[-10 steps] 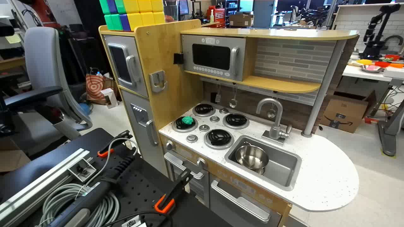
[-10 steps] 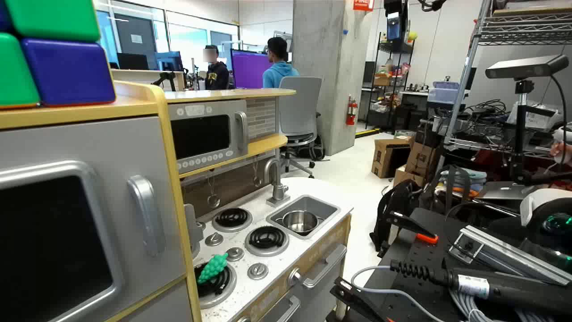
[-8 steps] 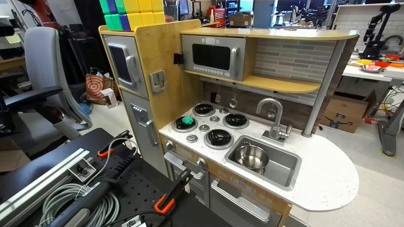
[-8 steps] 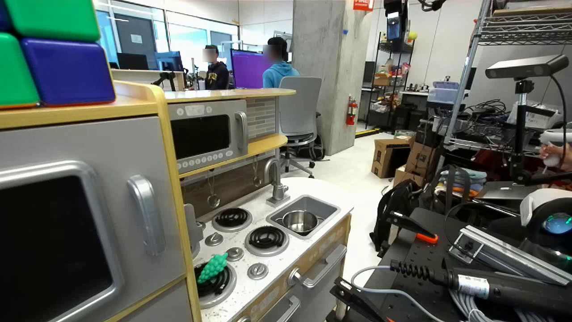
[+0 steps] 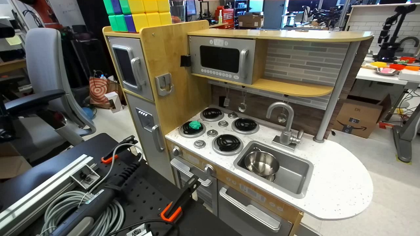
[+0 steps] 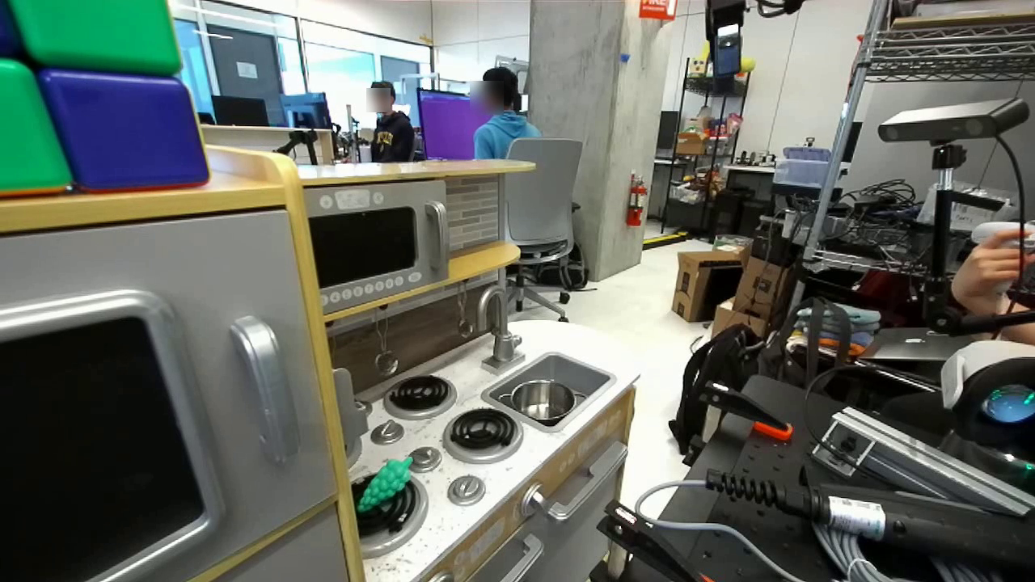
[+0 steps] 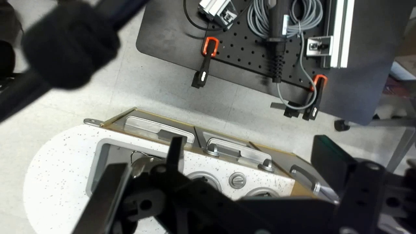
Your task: Put the green object on the stove into the pot that is in the sink
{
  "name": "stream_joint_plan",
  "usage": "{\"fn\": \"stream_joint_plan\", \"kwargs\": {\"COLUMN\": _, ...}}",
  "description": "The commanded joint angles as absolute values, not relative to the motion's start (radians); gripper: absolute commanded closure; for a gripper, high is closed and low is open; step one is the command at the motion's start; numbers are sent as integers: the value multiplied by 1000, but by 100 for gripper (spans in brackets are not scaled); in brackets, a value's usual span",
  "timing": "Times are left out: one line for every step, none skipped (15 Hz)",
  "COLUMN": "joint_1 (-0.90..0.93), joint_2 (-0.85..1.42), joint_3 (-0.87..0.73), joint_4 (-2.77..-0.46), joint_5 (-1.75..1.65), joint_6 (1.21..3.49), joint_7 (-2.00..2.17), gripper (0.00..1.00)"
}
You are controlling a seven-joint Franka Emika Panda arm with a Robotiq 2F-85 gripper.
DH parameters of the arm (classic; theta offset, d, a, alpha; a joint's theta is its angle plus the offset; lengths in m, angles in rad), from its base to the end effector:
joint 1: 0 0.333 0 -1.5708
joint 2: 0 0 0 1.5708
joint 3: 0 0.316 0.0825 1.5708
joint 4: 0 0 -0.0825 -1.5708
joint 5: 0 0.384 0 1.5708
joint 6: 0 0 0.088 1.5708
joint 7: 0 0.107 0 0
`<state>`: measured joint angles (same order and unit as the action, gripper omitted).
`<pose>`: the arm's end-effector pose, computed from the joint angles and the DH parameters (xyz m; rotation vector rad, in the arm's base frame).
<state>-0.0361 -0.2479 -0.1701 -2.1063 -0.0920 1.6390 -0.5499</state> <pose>0.4449 -0.1074 0.5045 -3.0338 -0.5677 0.3485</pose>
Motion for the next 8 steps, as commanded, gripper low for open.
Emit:
{"fn": "stream_joint_plan", "kwargs": {"joint_1": -34, "joint_2": -295, "joint_3": -159, "joint_4": -2138, "joint_5": -183, "joint_6": 1593, "joint_7": -704, "gripper": 0}}
{"fn": "stream_joint_plan", "kwargs": {"joint_1": -33, "joint_2": -310, "joint_3": -156, "joint_4": -2153, "joint_5": -207, "joint_6": 1598, "joint_7": -745, "gripper": 0}}
{"fn": "stream_joint_plan", "kwargs": {"joint_1": -31, "joint_2": -316, "joint_3": -153, "joint_4": -2167, "joint_5": -229, "joint_6": 1608, "joint_7": -781, "gripper": 0}}
{"fn": "stream_joint_plan", "kwargs": {"joint_1": -28, "joint_2": -320, "joint_3": -151, "joint_4": -2176, "joint_5": -247, "joint_6": 1617, "joint_7": -819, "gripper": 0}}
{"fn": "stream_joint_plan", "kwargs": {"joint_1": -26, "joint_2": -321, "joint_3": -148, "joint_4": -2183, "joint_5": -264, "joint_6": 1624, "joint_7": -859, "gripper": 0}}
{"fn": "stream_joint_plan", "kwargs": {"joint_1": -24, "joint_2": -326, "joint_3": -145, "joint_4": -2191, "joint_5": -283, "joint_6": 1629, "joint_7": -897, "gripper": 0}}
{"fn": "stream_joint_plan", "kwargs": {"joint_1": -23, "joint_2": -329, "joint_3": -142, "joint_4": -2197, "joint_5": -301, "joint_6": 1633, "joint_7": -935, "gripper": 0}}
{"fn": "stream_joint_plan", "kwargs": {"joint_1": -22, "joint_2": -333, "joint_3": -138, "joint_4": -2204, "joint_5": -320, "joint_6": 1637, "joint_7": -973, "gripper": 0}}
